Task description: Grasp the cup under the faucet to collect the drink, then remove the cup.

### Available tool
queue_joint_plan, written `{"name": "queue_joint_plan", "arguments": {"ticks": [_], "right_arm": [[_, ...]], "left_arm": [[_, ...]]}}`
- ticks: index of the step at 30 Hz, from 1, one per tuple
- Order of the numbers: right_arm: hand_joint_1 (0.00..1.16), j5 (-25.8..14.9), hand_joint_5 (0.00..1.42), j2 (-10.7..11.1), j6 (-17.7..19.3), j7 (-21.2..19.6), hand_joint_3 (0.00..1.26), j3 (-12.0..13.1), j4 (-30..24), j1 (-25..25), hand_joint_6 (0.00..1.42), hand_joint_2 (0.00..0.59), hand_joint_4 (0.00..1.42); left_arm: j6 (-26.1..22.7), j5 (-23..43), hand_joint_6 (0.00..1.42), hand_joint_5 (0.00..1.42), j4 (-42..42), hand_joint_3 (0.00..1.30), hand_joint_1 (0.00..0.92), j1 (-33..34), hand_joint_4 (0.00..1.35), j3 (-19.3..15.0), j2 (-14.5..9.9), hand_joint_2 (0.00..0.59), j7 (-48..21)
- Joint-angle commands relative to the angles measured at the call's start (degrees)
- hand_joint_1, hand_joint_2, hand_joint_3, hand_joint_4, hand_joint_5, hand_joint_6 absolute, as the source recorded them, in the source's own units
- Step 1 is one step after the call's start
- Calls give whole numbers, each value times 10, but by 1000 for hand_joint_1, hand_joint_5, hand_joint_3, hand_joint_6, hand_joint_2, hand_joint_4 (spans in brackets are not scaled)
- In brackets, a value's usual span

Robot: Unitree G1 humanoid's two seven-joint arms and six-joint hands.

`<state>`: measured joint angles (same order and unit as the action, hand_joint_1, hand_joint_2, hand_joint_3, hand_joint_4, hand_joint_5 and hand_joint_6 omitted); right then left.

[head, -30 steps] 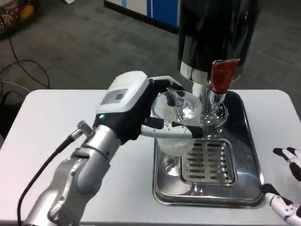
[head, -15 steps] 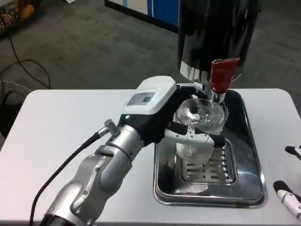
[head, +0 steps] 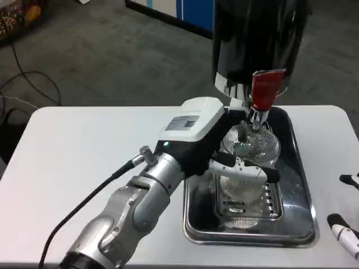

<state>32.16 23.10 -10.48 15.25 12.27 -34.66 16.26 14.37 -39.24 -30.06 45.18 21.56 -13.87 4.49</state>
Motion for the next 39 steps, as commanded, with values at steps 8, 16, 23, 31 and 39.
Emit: {"name": "queue_joint_plan", "arguments": {"ticks": [8,16,23,31,39], "right_arm": [[317,-1,34,-1,-10,-1,135,-1,-11,4,0,430,0],[317,0,49,-1,-13,-2,159,-6,-12,0,0,430,2],[322,-3,61,0,-17,1,176,-8,-6,-7,0,438,2],[333,-12,63,4,-22,6,178,-4,-4,-8,0,433,2],[344,-21,74,8,-26,10,188,-8,-3,-12,0,431,12]], "left_arm": [[0,-15,1324,892,33,761,457,-10,667,5,-22,6,-5],[-5,-19,1128,655,46,619,245,-21,456,2,-34,48,-5],[-13,-22,1038,594,40,580,239,-17,423,6,-34,62,-7],[-28,-36,961,544,38,533,239,-14,392,15,-33,65,-10],[-37,-44,797,417,51,188,176,-20,220,18,-33,74,7]]}}
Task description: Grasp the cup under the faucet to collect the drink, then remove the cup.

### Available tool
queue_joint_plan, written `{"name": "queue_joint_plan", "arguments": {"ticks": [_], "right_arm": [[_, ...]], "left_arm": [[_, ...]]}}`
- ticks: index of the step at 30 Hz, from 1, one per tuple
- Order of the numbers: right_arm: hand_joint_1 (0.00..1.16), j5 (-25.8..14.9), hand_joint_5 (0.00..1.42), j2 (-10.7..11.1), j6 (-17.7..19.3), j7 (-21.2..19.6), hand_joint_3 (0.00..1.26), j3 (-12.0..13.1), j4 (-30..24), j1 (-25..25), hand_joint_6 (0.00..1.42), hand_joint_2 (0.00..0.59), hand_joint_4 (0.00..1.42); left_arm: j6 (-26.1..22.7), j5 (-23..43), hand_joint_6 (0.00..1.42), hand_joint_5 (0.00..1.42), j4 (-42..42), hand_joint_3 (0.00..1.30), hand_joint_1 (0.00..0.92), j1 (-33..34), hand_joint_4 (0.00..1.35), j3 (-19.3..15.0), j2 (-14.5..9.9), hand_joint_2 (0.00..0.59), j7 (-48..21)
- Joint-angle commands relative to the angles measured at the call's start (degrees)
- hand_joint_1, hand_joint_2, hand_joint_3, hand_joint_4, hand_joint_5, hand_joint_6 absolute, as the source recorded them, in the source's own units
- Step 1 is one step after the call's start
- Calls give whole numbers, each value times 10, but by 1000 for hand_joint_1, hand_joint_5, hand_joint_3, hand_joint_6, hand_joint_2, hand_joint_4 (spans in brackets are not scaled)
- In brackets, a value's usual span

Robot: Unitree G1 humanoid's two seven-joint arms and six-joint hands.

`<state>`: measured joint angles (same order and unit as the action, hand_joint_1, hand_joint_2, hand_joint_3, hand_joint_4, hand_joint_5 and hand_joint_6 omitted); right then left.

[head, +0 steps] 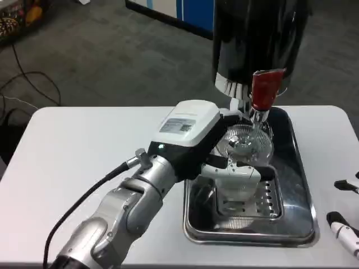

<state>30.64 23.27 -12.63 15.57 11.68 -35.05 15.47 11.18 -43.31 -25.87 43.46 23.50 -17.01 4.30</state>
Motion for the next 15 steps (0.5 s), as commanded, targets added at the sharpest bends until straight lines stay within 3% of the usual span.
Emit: {"name": "queue_joint_plan", "arguments": {"ticks": [1,15], "right_arm": [[345,-6,74,7,-5,7,190,-3,1,-5,0,431,12],[351,-11,75,9,-14,12,217,-9,-1,-13,0,431,25]], "left_arm": [[-6,-4,797,410,12,163,167,-5,214,-2,-1,69,11],[9,26,801,415,41,139,94,-18,186,-11,-15,48,-20]]}}
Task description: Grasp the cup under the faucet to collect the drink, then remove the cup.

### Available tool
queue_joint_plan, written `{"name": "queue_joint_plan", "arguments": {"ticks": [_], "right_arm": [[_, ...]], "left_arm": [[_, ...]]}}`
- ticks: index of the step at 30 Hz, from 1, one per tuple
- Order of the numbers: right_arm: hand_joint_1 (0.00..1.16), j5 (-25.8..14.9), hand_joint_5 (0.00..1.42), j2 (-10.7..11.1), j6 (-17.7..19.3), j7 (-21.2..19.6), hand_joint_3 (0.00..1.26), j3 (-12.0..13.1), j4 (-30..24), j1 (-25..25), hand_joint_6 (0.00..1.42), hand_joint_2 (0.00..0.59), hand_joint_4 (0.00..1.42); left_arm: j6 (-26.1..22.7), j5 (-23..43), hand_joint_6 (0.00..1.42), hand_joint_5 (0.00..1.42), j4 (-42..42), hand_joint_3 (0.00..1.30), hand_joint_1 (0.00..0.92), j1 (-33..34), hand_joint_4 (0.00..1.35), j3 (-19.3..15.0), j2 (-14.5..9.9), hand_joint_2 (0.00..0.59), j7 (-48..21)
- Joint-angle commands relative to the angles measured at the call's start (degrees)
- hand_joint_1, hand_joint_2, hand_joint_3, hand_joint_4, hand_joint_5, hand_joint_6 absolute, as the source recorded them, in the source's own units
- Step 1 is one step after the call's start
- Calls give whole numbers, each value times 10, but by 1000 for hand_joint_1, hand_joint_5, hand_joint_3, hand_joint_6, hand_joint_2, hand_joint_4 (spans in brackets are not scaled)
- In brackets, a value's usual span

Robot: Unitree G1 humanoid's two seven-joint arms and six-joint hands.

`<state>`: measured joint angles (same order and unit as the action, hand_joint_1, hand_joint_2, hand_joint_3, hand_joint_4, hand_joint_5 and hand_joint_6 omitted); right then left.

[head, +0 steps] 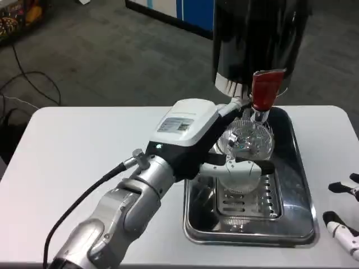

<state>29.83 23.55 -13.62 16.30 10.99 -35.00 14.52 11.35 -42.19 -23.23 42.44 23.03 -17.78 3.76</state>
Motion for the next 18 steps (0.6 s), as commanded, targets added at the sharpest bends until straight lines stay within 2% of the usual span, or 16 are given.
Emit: {"name": "queue_joint_plan", "arguments": {"ticks": [1,18], "right_arm": [[351,-3,75,6,-4,5,218,-2,-1,-4,0,431,27],[353,-11,75,3,-8,3,226,-3,1,-2,0,437,34]], "left_arm": [[8,18,803,417,19,141,92,-10,187,-7,-9,48,-19],[7,46,841,478,103,169,89,-66,245,-22,-20,55,-57]]}}
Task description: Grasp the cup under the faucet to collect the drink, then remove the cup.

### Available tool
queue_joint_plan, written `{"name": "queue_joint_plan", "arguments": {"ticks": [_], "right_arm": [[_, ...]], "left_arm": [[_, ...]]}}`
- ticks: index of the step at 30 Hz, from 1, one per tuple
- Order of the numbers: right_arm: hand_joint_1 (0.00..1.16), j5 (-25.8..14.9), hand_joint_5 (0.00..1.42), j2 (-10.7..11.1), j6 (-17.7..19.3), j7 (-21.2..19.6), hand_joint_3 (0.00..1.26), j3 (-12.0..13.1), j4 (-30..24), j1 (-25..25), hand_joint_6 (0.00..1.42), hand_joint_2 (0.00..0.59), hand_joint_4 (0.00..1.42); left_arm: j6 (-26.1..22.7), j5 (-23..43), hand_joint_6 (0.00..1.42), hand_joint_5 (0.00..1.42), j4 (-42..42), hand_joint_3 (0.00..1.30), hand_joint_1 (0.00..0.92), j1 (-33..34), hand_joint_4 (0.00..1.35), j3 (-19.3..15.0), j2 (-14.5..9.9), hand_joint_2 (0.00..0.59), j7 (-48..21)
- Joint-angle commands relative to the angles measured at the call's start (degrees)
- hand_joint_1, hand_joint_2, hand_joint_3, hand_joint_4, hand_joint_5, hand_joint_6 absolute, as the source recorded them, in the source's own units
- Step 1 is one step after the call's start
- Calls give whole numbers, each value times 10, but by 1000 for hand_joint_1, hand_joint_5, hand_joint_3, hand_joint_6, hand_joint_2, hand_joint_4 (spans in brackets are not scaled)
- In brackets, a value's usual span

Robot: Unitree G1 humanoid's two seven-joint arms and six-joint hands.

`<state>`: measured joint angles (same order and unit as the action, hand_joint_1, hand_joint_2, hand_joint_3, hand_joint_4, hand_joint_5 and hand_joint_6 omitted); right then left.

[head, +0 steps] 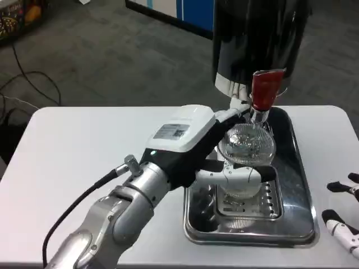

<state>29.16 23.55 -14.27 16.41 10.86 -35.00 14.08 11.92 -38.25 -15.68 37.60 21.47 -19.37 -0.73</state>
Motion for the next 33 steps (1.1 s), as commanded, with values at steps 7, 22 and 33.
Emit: {"name": "queue_joint_plan", "arguments": {"ticks": [7,22,33], "right_arm": [[354,-4,75,1,-8,2,228,-6,0,-1,0,437,34],[354,-7,75,-1,-16,0,228,-12,2,-5,0,437,34],[354,-5,85,-8,-17,-7,237,-14,-10,-5,0,437,48]], "left_arm": [[-10,5,843,482,78,169,89,-40,243,-28,-14,56,-12],[-42,18,819,461,239,176,86,-119,235,-101,-45,56,-37],[-18,120,771,458,348,297,71,-129,326,-186,-55,83,-59]]}}
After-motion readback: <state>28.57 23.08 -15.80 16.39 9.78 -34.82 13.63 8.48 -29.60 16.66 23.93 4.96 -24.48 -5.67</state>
